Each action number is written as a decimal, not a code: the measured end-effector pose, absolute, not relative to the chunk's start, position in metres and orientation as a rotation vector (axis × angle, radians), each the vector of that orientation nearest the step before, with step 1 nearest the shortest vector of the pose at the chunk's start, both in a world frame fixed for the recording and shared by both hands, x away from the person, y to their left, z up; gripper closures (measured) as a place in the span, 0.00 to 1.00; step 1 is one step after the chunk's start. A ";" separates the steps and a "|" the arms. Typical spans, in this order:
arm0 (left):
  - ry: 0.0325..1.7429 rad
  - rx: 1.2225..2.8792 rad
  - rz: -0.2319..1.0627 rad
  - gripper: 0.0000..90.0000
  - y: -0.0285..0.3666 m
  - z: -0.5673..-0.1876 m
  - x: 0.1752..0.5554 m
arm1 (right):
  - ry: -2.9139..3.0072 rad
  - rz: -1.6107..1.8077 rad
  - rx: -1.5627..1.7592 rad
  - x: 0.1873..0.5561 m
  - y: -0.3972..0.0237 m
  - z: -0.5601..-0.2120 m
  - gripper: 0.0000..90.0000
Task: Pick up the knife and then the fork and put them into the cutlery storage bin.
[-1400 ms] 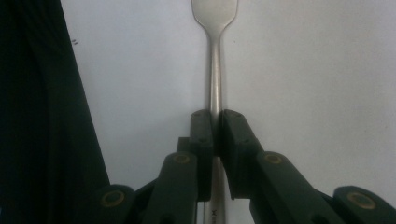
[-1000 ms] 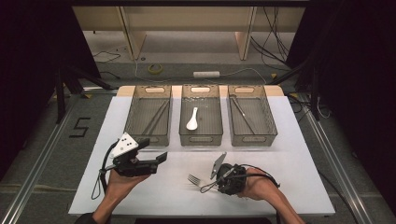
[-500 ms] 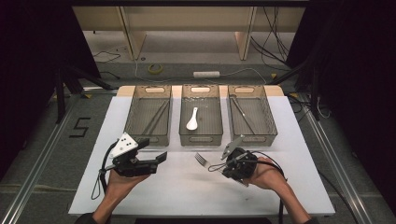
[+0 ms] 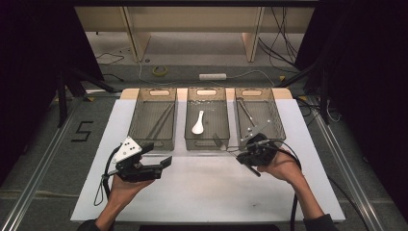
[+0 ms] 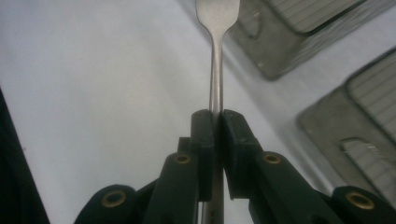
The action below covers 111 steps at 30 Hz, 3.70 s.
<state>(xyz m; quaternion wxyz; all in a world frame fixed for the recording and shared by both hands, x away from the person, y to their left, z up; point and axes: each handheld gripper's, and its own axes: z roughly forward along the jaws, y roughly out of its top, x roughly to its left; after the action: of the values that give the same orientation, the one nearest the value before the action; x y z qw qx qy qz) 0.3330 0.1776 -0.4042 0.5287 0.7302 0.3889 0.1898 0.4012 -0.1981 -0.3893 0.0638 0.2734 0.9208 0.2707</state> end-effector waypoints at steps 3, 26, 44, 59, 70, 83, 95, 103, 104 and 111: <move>0.929 1.745 0.453 0.19 0.178 -0.404 0.333 | 2.745 0.846 0.861 0.408 -0.204 -0.382 0.94; 0.929 1.744 0.452 0.19 0.178 -0.404 0.333 | 2.535 0.886 1.066 0.468 -0.226 -0.343 0.94; 0.928 1.743 0.449 0.19 0.178 -0.404 0.333 | 2.387 0.813 1.300 0.523 -0.239 -0.355 0.94; 0.926 1.745 0.448 0.19 0.178 -0.404 0.333 | 2.349 0.740 1.437 0.537 -0.245 -0.391 0.93; 0.925 1.741 0.448 0.19 0.179 -0.404 0.333 | 2.358 0.714 1.461 0.539 -0.240 -0.406 0.93; 0.925 1.741 0.448 0.19 0.178 -0.404 0.333 | 2.354 0.725 1.520 0.539 -0.235 -0.414 0.74; 0.925 1.743 0.451 0.19 0.178 -0.404 0.333 | 2.306 0.936 1.461 0.517 -0.240 -0.395 0.52; 0.927 1.742 0.450 0.19 0.178 -0.404 0.333 | 2.274 1.095 1.362 0.480 -0.238 -0.384 0.38; 0.925 1.747 0.452 0.19 0.178 -0.404 0.333 | 2.271 1.100 1.345 0.475 -0.237 -0.383 0.37; 0.925 1.746 0.448 0.19 0.178 -0.405 0.333 | 2.250 1.176 1.274 0.441 -0.231 -0.376 0.30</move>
<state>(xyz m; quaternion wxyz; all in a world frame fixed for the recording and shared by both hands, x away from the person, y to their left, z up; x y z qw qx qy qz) 0.3331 0.1779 -0.4046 0.5294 0.7311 0.3873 0.1878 0.4406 -0.2313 -0.3761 0.1499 0.4436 0.7831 0.4092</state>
